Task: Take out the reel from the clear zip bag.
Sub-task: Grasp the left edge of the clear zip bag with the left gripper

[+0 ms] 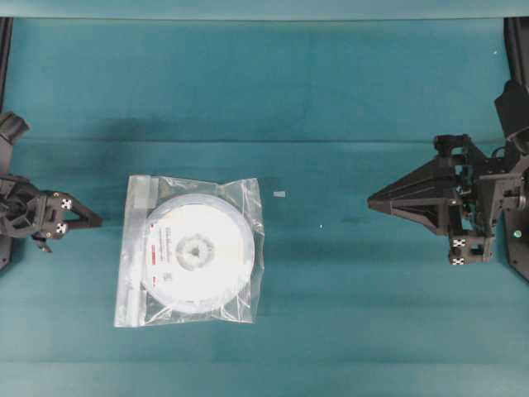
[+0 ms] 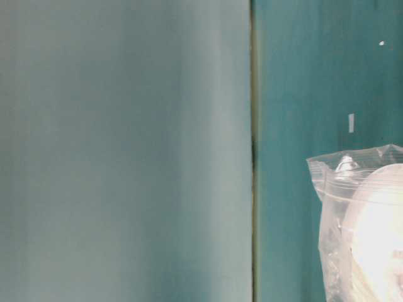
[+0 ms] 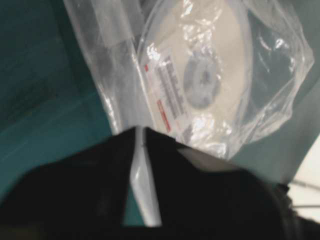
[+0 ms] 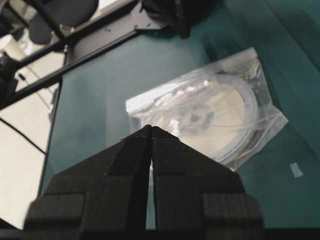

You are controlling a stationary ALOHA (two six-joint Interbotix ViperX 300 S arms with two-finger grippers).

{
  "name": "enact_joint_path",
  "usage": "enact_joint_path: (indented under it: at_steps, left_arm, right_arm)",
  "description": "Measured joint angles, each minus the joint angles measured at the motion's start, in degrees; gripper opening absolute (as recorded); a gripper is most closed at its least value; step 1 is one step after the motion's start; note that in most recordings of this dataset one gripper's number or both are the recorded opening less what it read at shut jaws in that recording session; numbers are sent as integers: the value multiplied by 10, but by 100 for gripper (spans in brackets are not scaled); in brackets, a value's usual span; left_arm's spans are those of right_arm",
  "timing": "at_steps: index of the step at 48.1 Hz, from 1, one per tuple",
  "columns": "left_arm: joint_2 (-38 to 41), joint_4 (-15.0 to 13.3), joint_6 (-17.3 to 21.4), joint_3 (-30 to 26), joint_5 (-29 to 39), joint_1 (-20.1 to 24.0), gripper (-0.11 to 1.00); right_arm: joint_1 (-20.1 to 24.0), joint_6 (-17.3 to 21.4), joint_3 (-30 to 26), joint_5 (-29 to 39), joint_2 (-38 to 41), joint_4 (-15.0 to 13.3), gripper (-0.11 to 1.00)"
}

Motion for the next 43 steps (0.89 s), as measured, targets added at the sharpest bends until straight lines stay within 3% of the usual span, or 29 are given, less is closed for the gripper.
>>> enact_joint_path:
  at_steps: [6, 10, 18, 28, 43]
  left_arm:
    - [3, 1, 1, 1, 0, -1, 79]
    - [5, 1, 0, 1, 0, -1, 93]
    - [24, 1, 3, 1, -3, -3, 82]
    - [77, 1, 4, 3, -42, -14, 82]
    - [211, 1, 16, -11, -166, -15, 82]
  right_arm:
    - [0, 0, 0, 0, 0, -1, 0]
    - [0, 0, 0, 1, 0, -1, 0]
    - [0, 0, 0, 1, 0, 0, 0]
    - [0, 0, 0, 1, 0, 0, 0]
    - [0, 0, 0, 1, 1, 0, 0]
